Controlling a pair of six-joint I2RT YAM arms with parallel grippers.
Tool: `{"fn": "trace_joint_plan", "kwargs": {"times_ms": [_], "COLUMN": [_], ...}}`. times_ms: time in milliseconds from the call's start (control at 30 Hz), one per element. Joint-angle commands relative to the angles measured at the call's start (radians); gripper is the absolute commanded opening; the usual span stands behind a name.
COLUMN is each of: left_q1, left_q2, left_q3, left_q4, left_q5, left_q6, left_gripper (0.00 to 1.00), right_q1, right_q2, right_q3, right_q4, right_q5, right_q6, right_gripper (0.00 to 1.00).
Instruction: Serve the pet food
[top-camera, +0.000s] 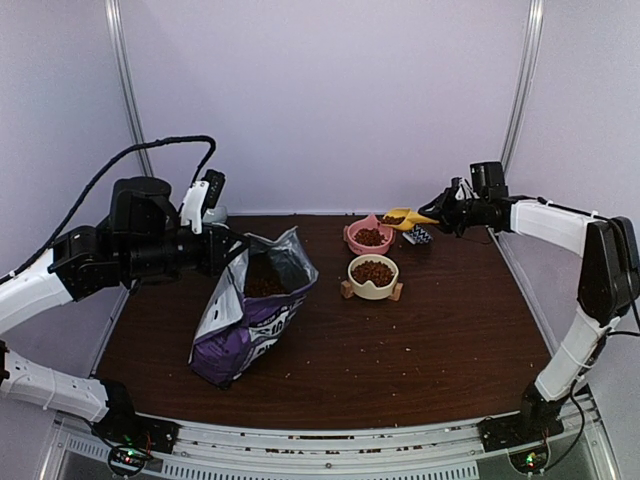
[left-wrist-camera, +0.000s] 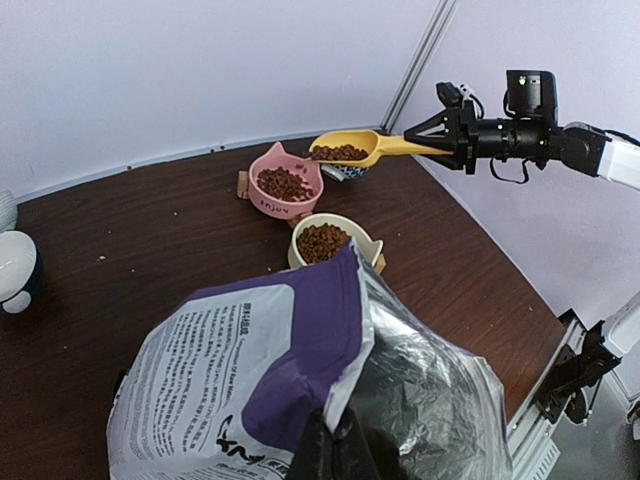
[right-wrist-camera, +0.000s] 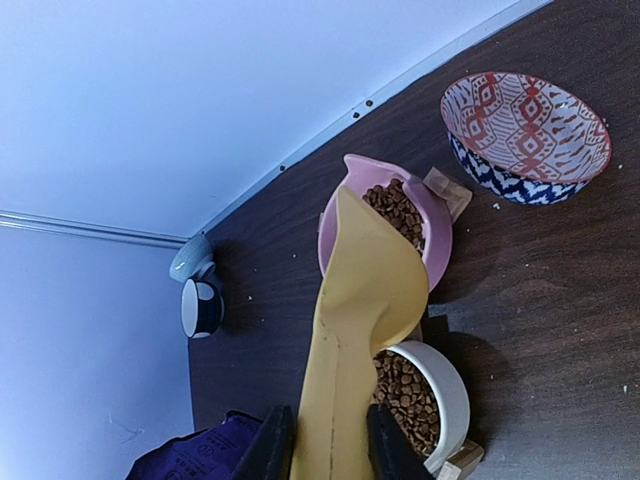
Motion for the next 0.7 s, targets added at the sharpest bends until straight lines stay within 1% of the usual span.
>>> {"fn": "trace_joint_plan", "kwargs": {"times_ms": [0,333,667], "left_q1": [0.02,0.025,0.029], "left_q2": [-0.009,-0.015,-0.013], "left_q3": [0.032,0.021,0.026], "left_q4": [0.081,0.082,0.087], "left_q5": [-0.004,0.004,0.012], "left_q6": [0.006,0.004,0.006], "left_gripper": [0.0,0.0,0.0], "right_q1": [0.023,0.076,0.146], "right_q2": [0.029,0.07,0.095], "right_q3": [0.085,0.217,0.342], "right_q4": [-0.077,-0.233,-0.384], "right_q5": [0.062,0.193,0.355], "right_q6": [-0.075,-0.199,-0.372], "right_gripper": [0.0,0.0,0.0]}}
